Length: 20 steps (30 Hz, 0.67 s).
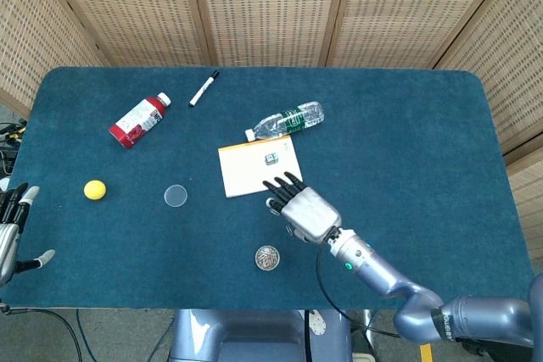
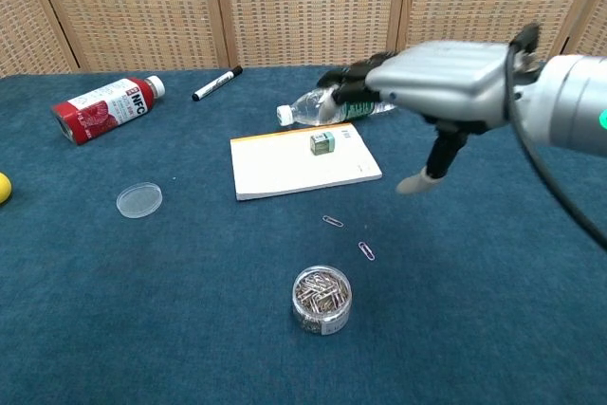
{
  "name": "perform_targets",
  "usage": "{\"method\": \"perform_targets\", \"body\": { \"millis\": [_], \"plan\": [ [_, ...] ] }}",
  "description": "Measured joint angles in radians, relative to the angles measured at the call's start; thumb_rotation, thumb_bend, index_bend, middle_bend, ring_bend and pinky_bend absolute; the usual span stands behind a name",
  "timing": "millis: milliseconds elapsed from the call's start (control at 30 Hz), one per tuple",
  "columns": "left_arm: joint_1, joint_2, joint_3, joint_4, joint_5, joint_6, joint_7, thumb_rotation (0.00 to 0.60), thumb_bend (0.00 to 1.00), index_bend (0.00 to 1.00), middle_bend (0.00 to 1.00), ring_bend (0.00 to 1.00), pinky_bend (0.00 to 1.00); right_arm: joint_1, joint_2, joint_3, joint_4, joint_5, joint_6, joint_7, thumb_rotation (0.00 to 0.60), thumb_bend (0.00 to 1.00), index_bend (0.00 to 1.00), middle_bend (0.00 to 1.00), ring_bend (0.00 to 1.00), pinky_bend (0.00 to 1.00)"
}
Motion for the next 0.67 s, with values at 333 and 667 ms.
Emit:
{"method": "perform_targets", "body": {
  "millis": [333, 667],
  "plan": [
    [0.007, -0.020, 0.005, 0.026, 0.058, 0.040, -0.017, 0.600, 0.00, 0.00, 0.00, 0.00, 0.00, -0.316, 0.122, -0.050, 0.118, -0.054, 0.340, 0.283, 0.600, 0.00, 0.00, 0.00, 0.00, 0.00],
    [0.022, -0.014, 0.021, 0.019, 0.096, 0.067, -0.025, 0.600, 0.00, 0.00, 0.00, 0.00, 0.00, -0.511, 0.152, -0.110, 0.162, -0.102, 0.493, 0.326, 0.600, 0.00, 0.00, 0.00, 0.00, 0.00]
  ]
}}
